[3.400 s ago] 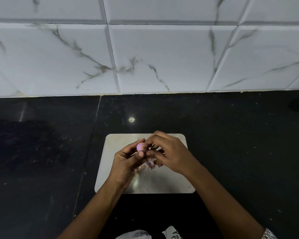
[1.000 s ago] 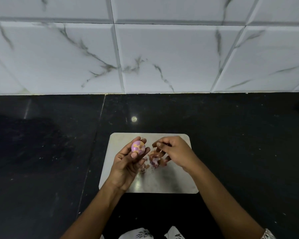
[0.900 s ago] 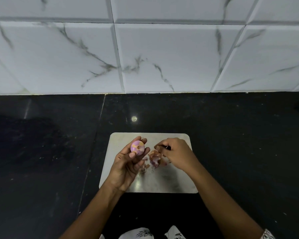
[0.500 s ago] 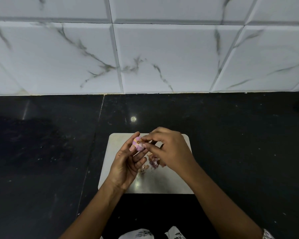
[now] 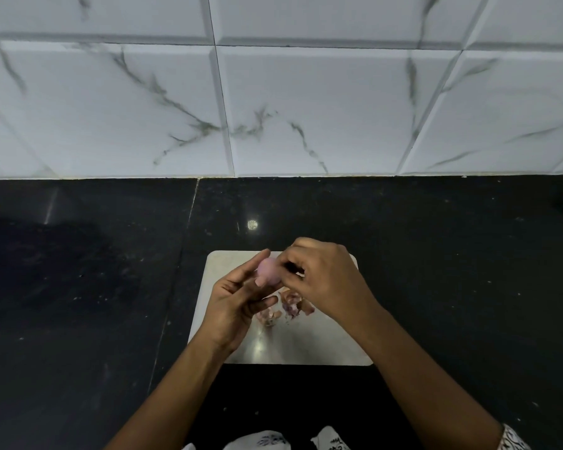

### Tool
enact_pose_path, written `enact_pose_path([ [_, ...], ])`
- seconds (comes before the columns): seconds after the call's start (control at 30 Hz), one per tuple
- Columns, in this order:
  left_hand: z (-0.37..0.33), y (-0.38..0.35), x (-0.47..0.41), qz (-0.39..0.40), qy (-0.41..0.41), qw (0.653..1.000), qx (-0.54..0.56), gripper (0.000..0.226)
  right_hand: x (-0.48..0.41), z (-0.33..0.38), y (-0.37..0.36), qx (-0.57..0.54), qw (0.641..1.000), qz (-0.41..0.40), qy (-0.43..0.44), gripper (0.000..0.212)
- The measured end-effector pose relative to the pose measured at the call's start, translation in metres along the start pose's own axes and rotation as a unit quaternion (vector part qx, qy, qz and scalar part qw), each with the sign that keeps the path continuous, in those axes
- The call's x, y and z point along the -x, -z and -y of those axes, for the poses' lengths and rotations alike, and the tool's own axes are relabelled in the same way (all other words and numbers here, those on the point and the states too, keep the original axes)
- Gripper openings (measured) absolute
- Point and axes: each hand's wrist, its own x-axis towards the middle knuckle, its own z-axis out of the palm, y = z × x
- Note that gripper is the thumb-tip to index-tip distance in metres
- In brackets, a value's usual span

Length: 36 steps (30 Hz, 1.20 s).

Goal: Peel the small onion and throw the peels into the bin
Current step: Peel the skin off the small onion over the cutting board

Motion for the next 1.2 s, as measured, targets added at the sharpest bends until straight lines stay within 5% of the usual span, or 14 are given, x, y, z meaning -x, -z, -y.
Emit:
enact_pose_path([
  [0.37, 0.000, -0.005, 0.000, 0.006, 0.001, 1.000, 0.011, 0.065, 0.003, -0.004, -0.015, -0.008, 0.996, -0.087, 0.020, 0.016],
  [0.57, -0.001, -0.006, 0.002, 0.045, 0.008, 0.998, 0.039, 0.063, 0.000, -0.021, -0.006, -0.147, 0.977, -0.119, -0.097, 0.005],
  [0.67, -0.001, -0.006, 0.001, 0.039, 0.015, 0.998, 0.047, 0.064, 0.001, -0.022, 0.003, -0.217, 0.964, -0.082, -0.127, 0.010],
  [0.8, 0.001, -0.006, -0.001, 0.026, 0.018, 0.998, 0.050, 0.065, 0.004, -0.017, 0.008, -0.133, 0.990, 0.007, -0.055, 0.015],
  [0.97, 0.003, -0.006, -0.002, 0.015, 0.020, 0.998, 0.055, 0.067, 0.006, -0.016, 0.002, -0.075, 0.995, -0.045, -0.051, 0.006],
  [1.2, 0.003, -0.003, -0.003, 0.003, 0.023, 0.999, 0.039, 0.066, 0.006, -0.016, -0.002, -0.119, 0.992, 0.027, -0.043, 0.025],
])
